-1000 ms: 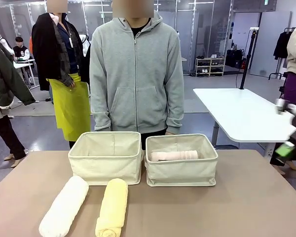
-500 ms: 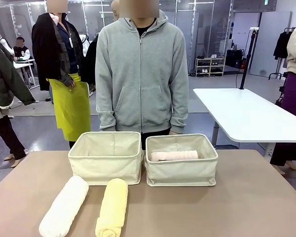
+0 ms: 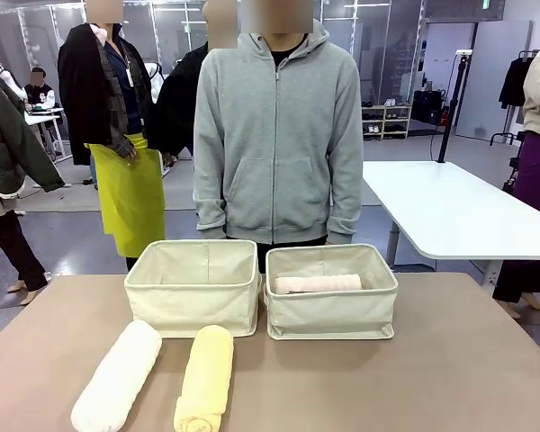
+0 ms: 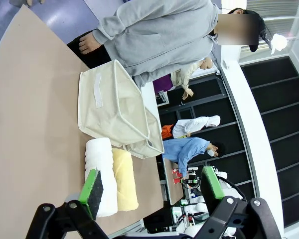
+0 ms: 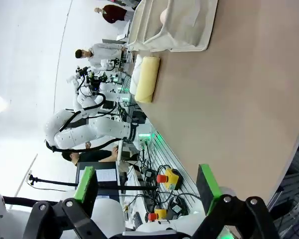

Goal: Divide the towels into two baskets.
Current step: Pick up one hotel-folded towel from the bottom of the table and place it in the Fabric basket indicated by the person.

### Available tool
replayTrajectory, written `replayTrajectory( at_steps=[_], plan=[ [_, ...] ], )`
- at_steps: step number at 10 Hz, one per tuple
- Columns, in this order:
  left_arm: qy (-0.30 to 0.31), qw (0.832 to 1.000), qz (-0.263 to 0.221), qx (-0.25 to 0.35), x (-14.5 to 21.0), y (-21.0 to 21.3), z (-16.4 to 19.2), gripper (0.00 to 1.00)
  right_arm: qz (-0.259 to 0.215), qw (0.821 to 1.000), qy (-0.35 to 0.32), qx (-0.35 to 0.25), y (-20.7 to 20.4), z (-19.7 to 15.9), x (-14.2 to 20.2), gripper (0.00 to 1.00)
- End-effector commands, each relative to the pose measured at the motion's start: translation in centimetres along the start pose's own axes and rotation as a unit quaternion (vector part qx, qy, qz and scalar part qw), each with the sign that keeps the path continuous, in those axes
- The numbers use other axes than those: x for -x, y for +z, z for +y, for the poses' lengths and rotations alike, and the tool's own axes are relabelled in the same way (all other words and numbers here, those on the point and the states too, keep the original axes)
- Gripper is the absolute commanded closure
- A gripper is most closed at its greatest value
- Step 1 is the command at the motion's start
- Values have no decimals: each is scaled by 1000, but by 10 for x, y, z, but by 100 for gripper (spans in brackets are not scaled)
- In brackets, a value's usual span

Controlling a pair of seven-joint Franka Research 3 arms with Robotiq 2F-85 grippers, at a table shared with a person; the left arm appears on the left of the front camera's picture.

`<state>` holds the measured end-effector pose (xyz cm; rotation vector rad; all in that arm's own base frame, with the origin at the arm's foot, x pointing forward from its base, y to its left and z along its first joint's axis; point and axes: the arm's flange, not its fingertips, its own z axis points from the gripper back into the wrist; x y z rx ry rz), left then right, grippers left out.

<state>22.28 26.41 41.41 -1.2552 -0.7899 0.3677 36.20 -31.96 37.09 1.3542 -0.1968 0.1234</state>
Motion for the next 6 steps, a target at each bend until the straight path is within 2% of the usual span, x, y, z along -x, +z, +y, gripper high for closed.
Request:
replayTrajectory(
  at_steps=[1,6],
  plan=[
    [-4,1000,0,6,0,3,-2,0,16,1000,8,3,-13,7,-12,0],
    [-4,1000,0,6,0,3,-2,0,16,1000,8,3,-13,7,-12,0]
  ],
)
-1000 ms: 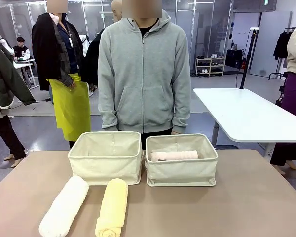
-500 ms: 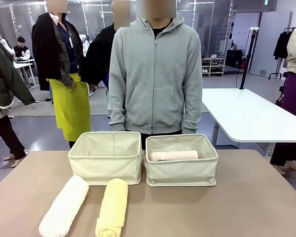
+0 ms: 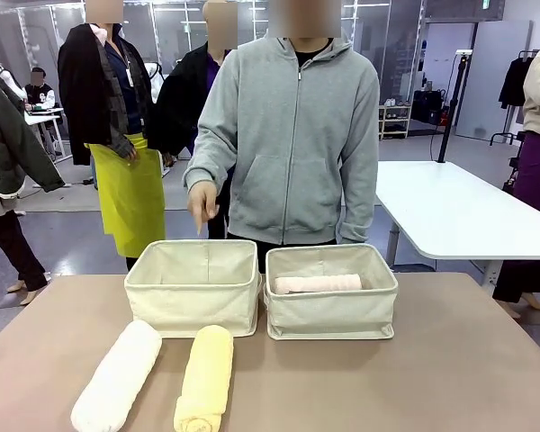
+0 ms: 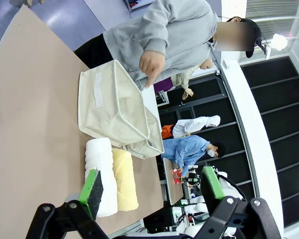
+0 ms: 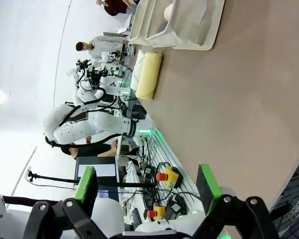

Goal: Divide the towels into two baskets.
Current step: Pick up one hotel-folded towel from the bottom of the table and place it in the Fabric basket indicated by the person.

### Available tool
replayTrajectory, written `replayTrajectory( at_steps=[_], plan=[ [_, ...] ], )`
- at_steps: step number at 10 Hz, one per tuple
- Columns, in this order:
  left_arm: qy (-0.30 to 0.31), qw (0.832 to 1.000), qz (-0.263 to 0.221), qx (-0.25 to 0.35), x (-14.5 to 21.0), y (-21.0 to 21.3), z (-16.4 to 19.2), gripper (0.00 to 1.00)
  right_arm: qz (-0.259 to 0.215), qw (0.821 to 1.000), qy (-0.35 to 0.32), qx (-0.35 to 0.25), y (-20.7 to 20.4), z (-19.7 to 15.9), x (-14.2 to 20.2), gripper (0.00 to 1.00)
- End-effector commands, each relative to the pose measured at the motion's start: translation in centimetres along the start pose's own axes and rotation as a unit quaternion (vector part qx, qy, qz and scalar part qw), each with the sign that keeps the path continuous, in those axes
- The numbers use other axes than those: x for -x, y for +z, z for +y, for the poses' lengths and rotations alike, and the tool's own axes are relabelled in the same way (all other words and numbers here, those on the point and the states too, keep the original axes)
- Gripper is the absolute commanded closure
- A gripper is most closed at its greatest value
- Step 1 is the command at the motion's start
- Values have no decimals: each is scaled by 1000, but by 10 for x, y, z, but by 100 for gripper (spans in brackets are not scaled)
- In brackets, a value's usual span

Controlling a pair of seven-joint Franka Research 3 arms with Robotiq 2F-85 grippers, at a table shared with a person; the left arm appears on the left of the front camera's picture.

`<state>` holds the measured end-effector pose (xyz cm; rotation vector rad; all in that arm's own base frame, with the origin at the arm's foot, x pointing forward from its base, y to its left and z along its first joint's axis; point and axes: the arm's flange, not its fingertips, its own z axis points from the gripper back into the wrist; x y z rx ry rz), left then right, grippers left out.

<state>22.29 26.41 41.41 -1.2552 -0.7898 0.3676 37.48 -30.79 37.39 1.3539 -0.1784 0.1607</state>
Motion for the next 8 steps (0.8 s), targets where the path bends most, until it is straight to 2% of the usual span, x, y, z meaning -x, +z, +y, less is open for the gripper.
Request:
replayTrajectory(
  at_steps=[1,6,8],
  plan=[
    [-4,1000,0,6,0,3,-2,0,-2,1000,0,5,-1,5,1,0],
    [0,1000,0,0,0,0,0,0,-2,1000,0,5,-1,5,1,0],
    [-72,989,94,-94,6,-45,-30,0,-2,1000,0,5,-1,5,1,0]
  ],
)
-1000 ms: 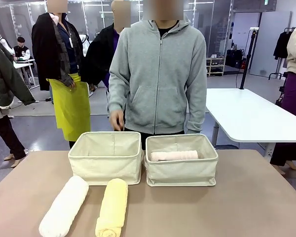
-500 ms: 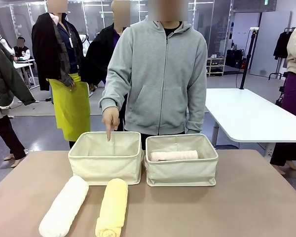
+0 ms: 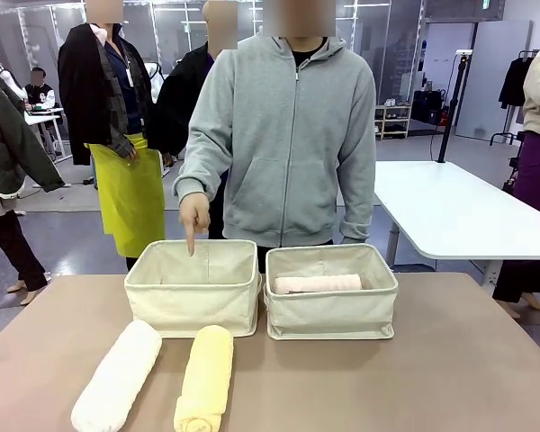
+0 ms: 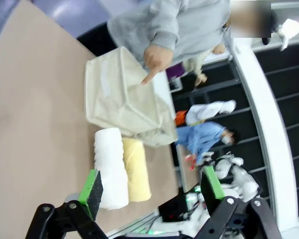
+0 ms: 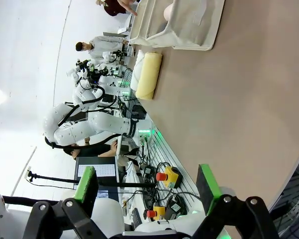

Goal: Divide the towels into two baskets.
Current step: Pick up one hotel-folded towel from the bottom of the table and place it in the Fabric basket indicated by the person.

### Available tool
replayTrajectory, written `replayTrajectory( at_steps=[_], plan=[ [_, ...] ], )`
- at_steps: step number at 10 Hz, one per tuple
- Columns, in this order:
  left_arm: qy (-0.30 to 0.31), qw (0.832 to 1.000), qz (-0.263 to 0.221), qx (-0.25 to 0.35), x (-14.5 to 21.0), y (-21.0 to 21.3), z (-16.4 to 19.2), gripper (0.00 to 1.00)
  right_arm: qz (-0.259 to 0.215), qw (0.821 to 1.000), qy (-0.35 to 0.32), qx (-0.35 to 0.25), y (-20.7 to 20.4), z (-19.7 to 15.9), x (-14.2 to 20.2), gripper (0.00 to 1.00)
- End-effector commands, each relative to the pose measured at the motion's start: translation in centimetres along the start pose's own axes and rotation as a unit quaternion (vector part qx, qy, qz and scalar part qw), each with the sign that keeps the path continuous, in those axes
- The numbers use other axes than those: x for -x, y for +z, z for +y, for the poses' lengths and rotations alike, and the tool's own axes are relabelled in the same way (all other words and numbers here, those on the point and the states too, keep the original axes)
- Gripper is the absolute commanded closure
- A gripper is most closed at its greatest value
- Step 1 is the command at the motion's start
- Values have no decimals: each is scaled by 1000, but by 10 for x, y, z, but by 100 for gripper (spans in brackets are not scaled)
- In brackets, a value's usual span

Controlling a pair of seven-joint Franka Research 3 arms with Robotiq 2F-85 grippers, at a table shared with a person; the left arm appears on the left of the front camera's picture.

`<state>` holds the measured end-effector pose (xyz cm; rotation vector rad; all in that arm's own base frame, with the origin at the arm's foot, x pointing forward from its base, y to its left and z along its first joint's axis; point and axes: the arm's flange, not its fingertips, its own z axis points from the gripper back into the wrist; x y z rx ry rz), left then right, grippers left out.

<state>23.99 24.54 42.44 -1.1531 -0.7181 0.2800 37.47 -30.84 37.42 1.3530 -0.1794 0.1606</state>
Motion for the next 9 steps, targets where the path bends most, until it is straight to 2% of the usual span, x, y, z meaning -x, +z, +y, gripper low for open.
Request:
replayTrajectory(
  at_steps=[1,3,4,6,7,9],
  plan=[
    [-60,993,74,-75,10,-36,-33,0,-1,1000,0,5,-2,4,1,0],
    [-92,980,124,-124,20,-65,-48,0,-1,1000,0,5,-2,4,1,0],
    [-120,969,152,-155,28,-84,-58,0,-1,1000,0,5,-2,4,1,0],
    [-171,934,222,-221,43,-135,-68,0,-1,1000,0,5,-2,4,1,0],
    [-201,911,258,-252,51,-159,-68,0,-1,1000,0,5,-2,4,1,0],
    [-225,882,312,-272,71,-197,-66,0,-1,1000,0,5,-2,4,1,0]
  ],
)
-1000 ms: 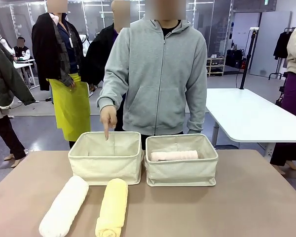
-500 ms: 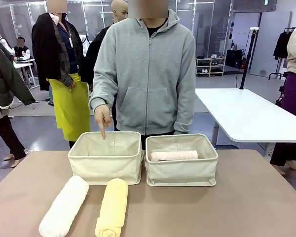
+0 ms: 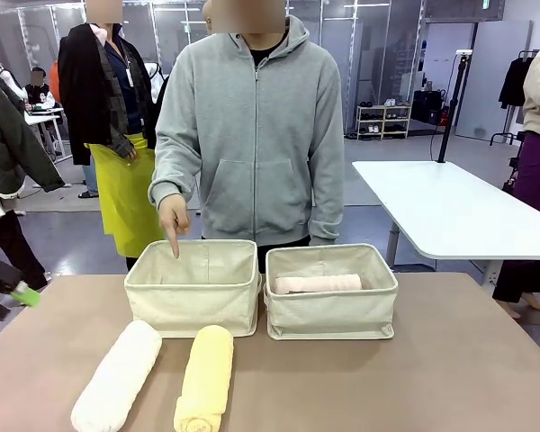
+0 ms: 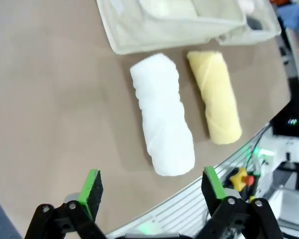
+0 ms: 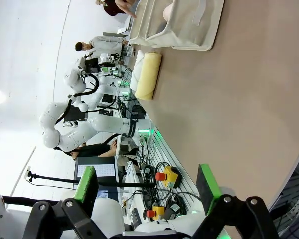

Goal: Divide the towels into two baskets.
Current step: Pick up one hotel-folded towel from the bottom of the table and place it in the Fabric basket indicated by the person.

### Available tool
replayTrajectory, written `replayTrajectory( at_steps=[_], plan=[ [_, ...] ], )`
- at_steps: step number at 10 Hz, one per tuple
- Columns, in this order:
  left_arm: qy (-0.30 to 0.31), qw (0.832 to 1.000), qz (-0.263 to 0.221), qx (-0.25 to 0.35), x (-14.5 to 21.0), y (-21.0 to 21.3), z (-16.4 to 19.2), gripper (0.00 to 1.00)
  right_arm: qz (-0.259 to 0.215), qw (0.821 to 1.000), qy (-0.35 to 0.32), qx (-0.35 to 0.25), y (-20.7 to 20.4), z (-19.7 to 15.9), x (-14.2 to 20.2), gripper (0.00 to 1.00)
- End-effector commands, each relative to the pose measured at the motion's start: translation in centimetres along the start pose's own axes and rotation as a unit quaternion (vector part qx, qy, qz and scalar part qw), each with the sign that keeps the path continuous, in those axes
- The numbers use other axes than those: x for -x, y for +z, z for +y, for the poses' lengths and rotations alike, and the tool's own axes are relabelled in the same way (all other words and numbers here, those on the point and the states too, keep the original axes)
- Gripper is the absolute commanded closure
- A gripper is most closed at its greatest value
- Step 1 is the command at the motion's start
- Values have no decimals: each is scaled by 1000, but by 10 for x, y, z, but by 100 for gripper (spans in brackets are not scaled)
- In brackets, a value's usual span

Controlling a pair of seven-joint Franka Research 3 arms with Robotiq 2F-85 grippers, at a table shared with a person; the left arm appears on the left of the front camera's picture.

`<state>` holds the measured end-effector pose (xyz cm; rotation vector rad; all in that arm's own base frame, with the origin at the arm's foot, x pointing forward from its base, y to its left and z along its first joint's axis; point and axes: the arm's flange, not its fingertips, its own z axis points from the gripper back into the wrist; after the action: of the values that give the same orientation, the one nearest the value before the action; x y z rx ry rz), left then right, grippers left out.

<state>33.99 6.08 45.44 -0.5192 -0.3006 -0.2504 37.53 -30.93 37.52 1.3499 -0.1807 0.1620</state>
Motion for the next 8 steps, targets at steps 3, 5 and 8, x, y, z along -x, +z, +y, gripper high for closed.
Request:
replayTrajectory(
  at_steps=[3,5,8],
  plan=[
    [-29,996,63,-60,45,-79,-40,0,-1,1000,-1,3,-3,4,2,0],
    [22,996,60,-67,53,-108,-51,0,-1,1000,-1,3,-3,4,2,0],
    [53,994,70,-62,61,-143,-51,0,-1,1000,-1,3,-3,4,2,0]
  ],
)
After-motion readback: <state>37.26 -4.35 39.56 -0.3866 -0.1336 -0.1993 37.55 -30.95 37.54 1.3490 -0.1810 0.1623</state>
